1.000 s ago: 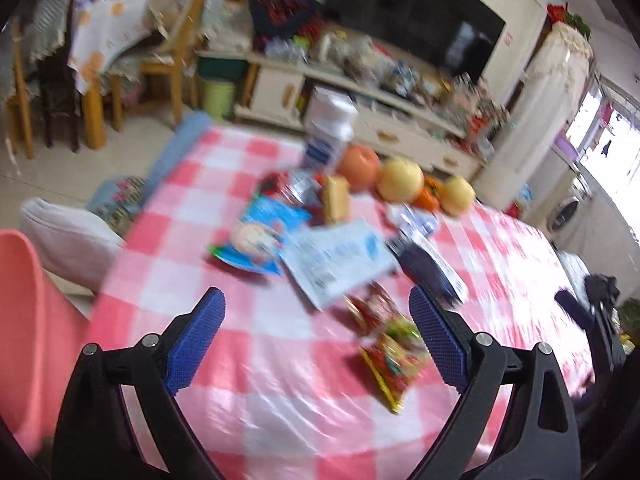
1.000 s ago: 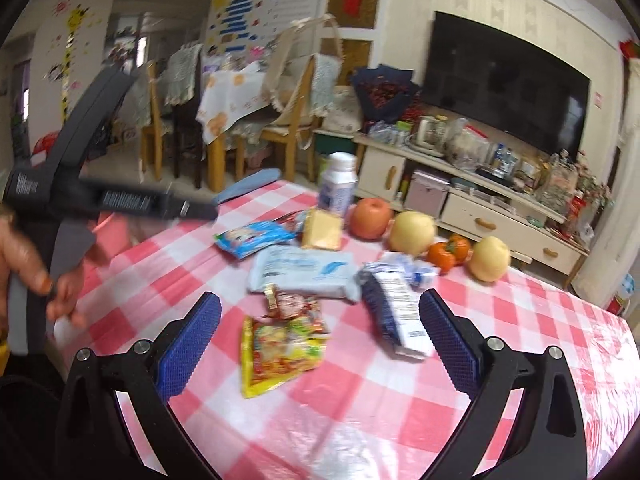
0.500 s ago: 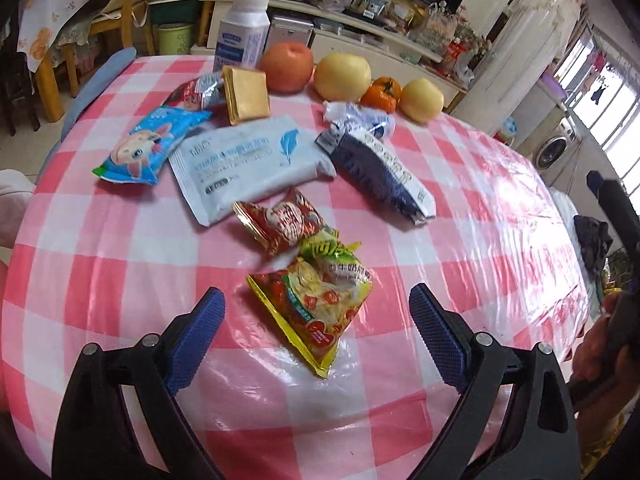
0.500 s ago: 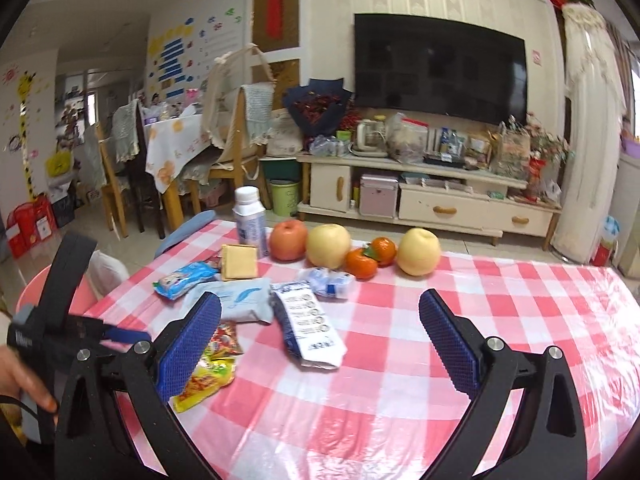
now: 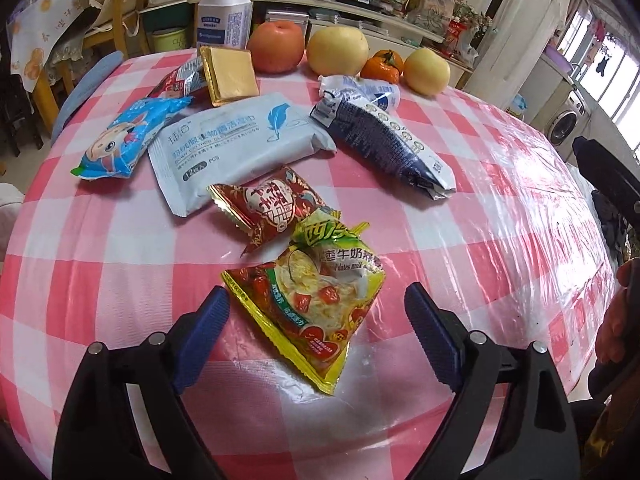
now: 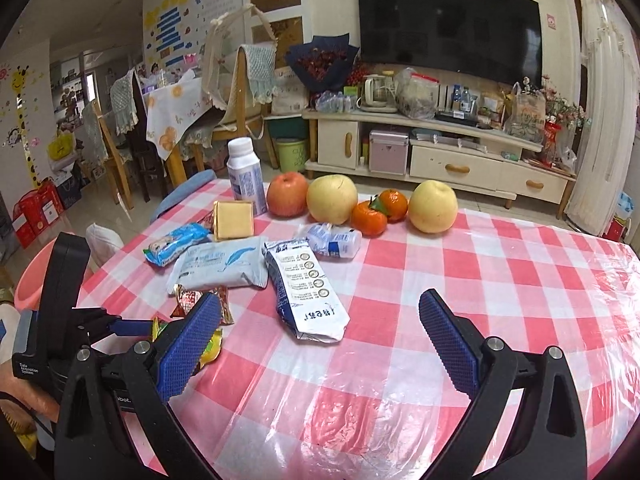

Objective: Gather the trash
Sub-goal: 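Close the left tool on the yellow-green snack bag while the right tool approaches the white printed packet, then lift the snack bag with the left tool while the right tool grasps the white printed packet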

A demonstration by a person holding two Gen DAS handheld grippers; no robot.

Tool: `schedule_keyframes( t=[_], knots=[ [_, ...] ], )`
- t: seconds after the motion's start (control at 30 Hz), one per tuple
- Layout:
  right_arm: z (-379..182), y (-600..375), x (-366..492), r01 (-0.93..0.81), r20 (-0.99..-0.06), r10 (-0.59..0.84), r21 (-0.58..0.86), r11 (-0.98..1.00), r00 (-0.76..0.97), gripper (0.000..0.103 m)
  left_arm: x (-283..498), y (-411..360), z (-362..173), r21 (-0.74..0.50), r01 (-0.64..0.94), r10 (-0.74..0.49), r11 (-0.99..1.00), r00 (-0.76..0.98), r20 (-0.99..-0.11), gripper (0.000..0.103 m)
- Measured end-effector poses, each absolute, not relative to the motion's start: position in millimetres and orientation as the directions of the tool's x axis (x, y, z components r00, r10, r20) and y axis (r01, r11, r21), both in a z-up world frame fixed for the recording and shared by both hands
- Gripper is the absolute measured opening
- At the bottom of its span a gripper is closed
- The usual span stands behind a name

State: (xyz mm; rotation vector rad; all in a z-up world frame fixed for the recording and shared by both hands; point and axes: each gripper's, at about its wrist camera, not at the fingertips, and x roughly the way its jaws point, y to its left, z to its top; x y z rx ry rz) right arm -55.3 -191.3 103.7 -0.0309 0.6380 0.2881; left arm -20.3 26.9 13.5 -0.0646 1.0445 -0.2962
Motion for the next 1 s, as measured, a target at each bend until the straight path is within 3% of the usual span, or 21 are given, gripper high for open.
schedule_keyframes(
  t=[0.1,0.13,0.17,0.5,0.93,1.0],
  knots=[
    [98.5,-185.2,-50.4,-0.289,-0.610,0.261,0.054,0.956,0.748,0.098,-18.8,24.8,10.0,-0.189,0.215,-0.271,0.958,0.467,-0.842,0.087],
    [97.0,-183.7,-49.1,-0.293,-0.615,0.262,0.052,0.955,0.744,0.098,-18.1,24.3,9.3,-0.187,0.217,-0.270,0.958,0.470,-0.840,0.073],
    [95.0,-181.6,-47.4,-0.298,-0.621,0.262,0.049,0.953,0.739,0.098,-17.1,23.9,8.3,-0.180,0.217,-0.265,0.959,0.471,-0.842,0.069],
    [68.0,-173.7,-18.5,-0.299,-0.685,0.251,0.051,0.953,0.684,0.098,-21.3,20.3,10.0,-0.191,0.258,-0.298,0.947,0.483,-0.824,0.049],
    [29.1,-156.4,24.4,-0.322,-0.748,0.249,0.050,0.945,0.615,0.096,-23.4,27.5,17.0,-0.253,0.289,-0.368,0.923,0.482,-0.795,0.044],
    [24.0,-155.2,31.3,-0.325,-0.757,0.250,0.053,0.944,0.604,0.090,-23.7,30.2,20.1,-0.259,0.290,-0.375,0.921,0.490,-0.787,0.043]
  ],
)
